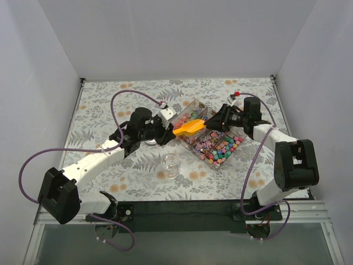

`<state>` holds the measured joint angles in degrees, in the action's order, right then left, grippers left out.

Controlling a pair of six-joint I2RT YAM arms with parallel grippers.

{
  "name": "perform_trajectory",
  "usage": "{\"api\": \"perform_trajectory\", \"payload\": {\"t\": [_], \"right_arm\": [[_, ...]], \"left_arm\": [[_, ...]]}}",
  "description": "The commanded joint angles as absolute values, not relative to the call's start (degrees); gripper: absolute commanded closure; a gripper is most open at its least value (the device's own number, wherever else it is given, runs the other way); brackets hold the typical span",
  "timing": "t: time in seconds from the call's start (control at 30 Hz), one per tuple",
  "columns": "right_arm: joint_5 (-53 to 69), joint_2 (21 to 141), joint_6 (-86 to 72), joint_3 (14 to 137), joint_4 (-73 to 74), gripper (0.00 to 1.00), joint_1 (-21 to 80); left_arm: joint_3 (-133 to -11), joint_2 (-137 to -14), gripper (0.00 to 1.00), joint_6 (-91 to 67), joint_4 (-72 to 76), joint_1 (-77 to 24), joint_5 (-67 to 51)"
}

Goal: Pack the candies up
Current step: Pick up the spatula from the center of the board, then scoop the fake candies from the storage box.

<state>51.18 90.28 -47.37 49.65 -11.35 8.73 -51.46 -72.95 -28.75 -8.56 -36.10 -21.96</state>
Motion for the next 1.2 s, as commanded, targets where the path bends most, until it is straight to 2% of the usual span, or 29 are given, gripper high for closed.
{"api": "perform_trajectory", "payload": {"t": [0.0, 0.17, 0.4, 0.57, 0.9, 1.17], "right_arm": [[50.7, 85.9, -43.9, 49.4, -11.9, 0.52, 7.3], [48.6, 84.6, -37.5, 53.5, -5.4, 0.48, 4.7], [30.5, 86.3, -13.4, 65.3, 17.3, 0.50, 4.4], [20.2, 85.2, -7.7, 65.8, 18.1, 0.52, 4.5], [5.9, 81.8, -3.2, 65.3, 17.6, 0.53, 6.7], [11.3, 85.1, 2.2, 65.9, 14.1, 0.53, 7.6]], "left_arm": [[-55.0, -71.5, 1.00, -27.8, -13.6, -35.8, -16.4], [-58.3, -72.8, 1.00, -26.9, -21.2, -35.8, -10.0], [-69.9, -81.2, 1.00, -26.2, -35.5, -35.8, 2.1], [-78.6, -87.8, 1.00, -24.7, -45.2, -35.8, 7.0], [-96.8, -100.5, 1.00, -24.4, -59.2, -35.9, 5.9], [-103.0, -102.8, 1.00, -23.0, -63.3, -35.9, 4.0]]}}
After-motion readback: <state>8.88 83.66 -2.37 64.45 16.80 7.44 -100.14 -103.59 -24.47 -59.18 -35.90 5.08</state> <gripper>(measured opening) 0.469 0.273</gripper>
